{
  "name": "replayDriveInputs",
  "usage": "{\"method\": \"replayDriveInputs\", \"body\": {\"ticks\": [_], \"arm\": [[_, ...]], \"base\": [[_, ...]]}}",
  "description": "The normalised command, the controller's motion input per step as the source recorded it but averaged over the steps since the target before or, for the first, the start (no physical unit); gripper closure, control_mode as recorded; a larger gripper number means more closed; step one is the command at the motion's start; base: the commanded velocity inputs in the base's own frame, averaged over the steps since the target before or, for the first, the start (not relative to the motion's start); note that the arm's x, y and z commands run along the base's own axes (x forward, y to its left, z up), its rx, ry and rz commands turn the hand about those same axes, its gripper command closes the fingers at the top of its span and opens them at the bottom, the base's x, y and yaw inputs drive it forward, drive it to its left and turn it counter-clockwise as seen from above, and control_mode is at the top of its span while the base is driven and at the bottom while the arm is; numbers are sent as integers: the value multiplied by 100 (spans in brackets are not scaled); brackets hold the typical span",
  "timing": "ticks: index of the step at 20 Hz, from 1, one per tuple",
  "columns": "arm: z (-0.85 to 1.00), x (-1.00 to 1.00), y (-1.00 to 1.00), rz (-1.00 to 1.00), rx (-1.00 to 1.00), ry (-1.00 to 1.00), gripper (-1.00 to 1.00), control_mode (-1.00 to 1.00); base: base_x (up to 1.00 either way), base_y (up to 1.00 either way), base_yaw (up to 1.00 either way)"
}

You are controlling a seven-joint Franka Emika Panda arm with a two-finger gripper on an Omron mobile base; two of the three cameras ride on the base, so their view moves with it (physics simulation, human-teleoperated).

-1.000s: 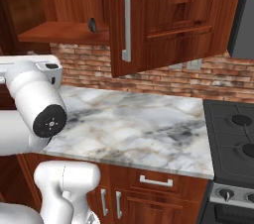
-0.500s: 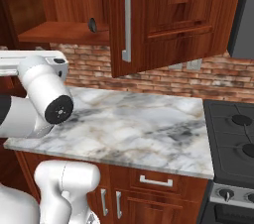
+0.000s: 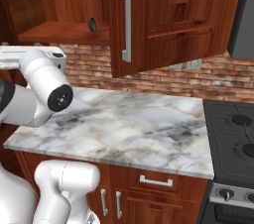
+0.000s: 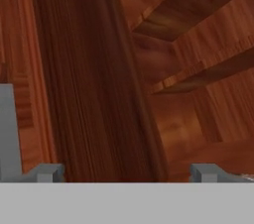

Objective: Open the cabinet and move the ladle to the pot. Then close the cabinet.

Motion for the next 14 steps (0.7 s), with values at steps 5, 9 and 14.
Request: {"method": "replayDriveInputs", "body": {"ticks": [5, 9, 14], "arm": [[0, 0, 39, 1, 0, 0, -100, -100], [0, 7, 20, 0, 0, 1, -100, -100], [0, 3, 15, 0, 0, 1, -100, -100]], "base": [[0, 0, 0], [0, 0, 0], [0, 0, 0]]}}
